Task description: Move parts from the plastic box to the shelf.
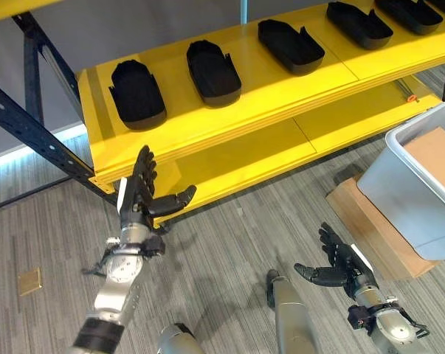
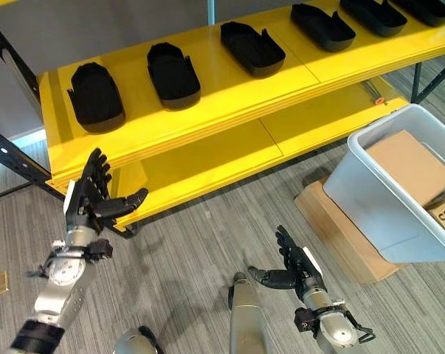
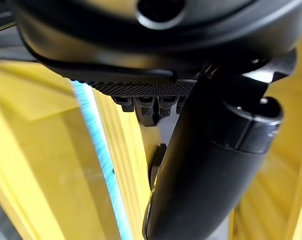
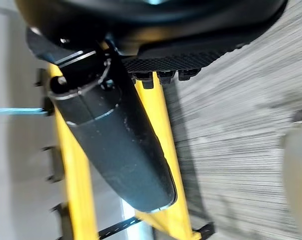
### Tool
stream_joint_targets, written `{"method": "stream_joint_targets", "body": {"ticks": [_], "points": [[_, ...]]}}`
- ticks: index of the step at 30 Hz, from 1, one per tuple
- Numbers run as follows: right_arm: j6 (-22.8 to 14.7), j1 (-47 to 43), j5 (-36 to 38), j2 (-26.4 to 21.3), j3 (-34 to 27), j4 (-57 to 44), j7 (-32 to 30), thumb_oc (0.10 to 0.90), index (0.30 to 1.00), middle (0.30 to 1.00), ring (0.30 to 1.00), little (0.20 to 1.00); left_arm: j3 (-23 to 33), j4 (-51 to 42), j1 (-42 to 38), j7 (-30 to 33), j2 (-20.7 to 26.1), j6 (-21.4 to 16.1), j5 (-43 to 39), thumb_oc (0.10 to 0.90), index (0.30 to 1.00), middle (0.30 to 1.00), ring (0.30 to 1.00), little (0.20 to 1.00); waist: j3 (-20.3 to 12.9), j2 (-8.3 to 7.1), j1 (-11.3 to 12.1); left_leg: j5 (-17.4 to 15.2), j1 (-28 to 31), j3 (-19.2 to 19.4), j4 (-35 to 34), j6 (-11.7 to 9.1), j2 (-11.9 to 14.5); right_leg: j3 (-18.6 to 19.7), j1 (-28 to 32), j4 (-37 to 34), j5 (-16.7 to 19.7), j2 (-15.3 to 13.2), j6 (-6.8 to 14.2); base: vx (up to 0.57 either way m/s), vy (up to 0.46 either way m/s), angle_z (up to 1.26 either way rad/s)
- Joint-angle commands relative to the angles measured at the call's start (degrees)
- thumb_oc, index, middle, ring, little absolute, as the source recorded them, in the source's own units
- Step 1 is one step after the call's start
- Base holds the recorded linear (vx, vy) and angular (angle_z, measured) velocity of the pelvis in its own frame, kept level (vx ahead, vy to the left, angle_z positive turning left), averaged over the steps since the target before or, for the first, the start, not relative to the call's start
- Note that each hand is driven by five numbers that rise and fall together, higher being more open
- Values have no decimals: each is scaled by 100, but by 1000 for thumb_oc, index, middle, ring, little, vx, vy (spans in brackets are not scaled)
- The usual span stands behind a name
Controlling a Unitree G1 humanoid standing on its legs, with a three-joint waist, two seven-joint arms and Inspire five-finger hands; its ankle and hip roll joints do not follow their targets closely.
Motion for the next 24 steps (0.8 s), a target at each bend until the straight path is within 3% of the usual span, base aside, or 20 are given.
{"method": "stream_joint_targets", "body": {"ticks": [1, 3, 4, 8, 10, 11, 13, 14, 15, 16, 17, 24], "points": [[-688, 76, -132, -9, -595, -602, -16, 900, 1000, 1000, 1000, 1000, 64, -657, -19, -785, 120, -697, -797, 900, 1000, 1000, 1000, 1000, -784, 13, 45, 1124, -414, -726, -438, 48, 290, 322, 939, -452, 57, -216, 384, 36, -82, 4], [-726, 114, -194, 10, -662, -618, -9, 900, 1000, 1000, 1000, 1000, 2, -673, 332, -1063, -23, -602, -1181, 900, 1000, 1000, 1000, 1000, -893, 77, 52, 1402, -96, -663, -860, 7, 281, 269, 1164, -689, 73, -164, 385, 43, -110, 1], [-755, 175, -217, 26, -747, -669, 18, 900, 1000, 1000, 1000, 1000, -44, -727, 713, -1261, -104, -496, -1207, 900, 1000, 1000, 1000, 1000, -1027, 158, 69, 1710, 191, -602, -1319, -40, 255, 205, 1369, -906, 56, -72, 366, 37, -136, 4], [-795, 361, -235, 10, -797, -747, 135, 900, 1000, 1000, 1000, 1000, -121, -842, 1356, -1619, -278, -286, -1524, 900, 1000, 1000, 1000, 1000, -1275, 276, 149, 2254, 535, -595, -1826, -130, 366, 98, 1721, -1328, 7, 225, 268, 9, -151, -2], [-805, 414, -221, -5, -815, -754, 171, 900, 1000, 1000, 1000, 1000, -130, -856, 1462, -1715, -320, -228, -1569, 900, 1000, 1000, 1000, 1000, -1320, 303, 160, 2325, 545, -631, -1838, -137, 396, 77, 1809, -1424, -12, 286, 236, 7, -134, -14], [-818, 583, -210, -23, -884, -706, 206, 900, 1000, 1000, 1000, 1000, -190, -866, 1743, -1834, -387, -119, -1554, 900, 1000, 1000, 1000, 1000, -1402, 328, 231, 2876, 528, -823, -1821, -243, 461, -73, 2150, -1815, 17, 419, 134, 0, -143, -3], [-809, 622, -182, -34, -903, -717, 209, 900, 1000, 1000, 1000, 1000, -202, -856, 1781, -1849, -408, -90, -1572, 900, 1000, 1000, 1000, 1000, -1401, 312, 223, 2897, 452, -816, -1728, -237, 464, -145, 2290, -1972, 27, 429, 100, -20, -150, 28], [-808, 676, -120, -63, -966, -694, 200, 900, 1000, 1000, 1000, 1000, -183, -829, 1885, -1918, -418, -38, -1650, 900, 1000, 1000, 1000, 1000, -1361, 252, 209, 2637, 339, -628, -1344, -165, 437, -232, 2513, -2212, 94, 385, 72, -48, -98, 46], [-790, 705, -96, -79, -995, -711, 215, 900, 1000, 1000, 1000, 1000, -183, -818, 1908, -1944, -405, -34, -1678, 900, 1000, 1000, 1000, 1000, -1341, 230, 236, 2469, 310, -693, -1269, -120, 265, -229, 2542, -2298, 140, 322, 96, -73, 49, 55], [-767, 620, -26, -33, -961, -681, 226, 900, 1000, 1000, 1000, 1000, -292, -701, 1772, -1905, -468, 17, -1713, 900, 1000, 1000, 1000, 1000, -1316, 112, 376, 1730, 277, -1270, -1659, 148, -802, -312, 2525, -2438, 361, 84, 188, -47, 183, 56], [-771, 560, -5, 60, -941, -624, 236, 900, 1000, 1000, 1000, 1000, -332, -635, 1717, -1975, -542, 80, -1795, 900, 1000, 1000, 1000, 1000, -1384, 82, 253, 1472, 509, -1005, -2119, 256, -926, -395, 2527, -2462, 473, 59, 244, -30, 167, 39], [-640, 367, 177, 465, -576, -382, 256, 900, 1000, 1000, 1000, 1000, -537, -408, 1411, -1926, -451, 71, -1593, 900, 1000, 1000, 1000, 1000, -1577, -100, 184, 1423, 964, -666, -2809, 366, -1232, -233, 2501, -2706, 826, -258, 572, 35, 131, 3]]}}
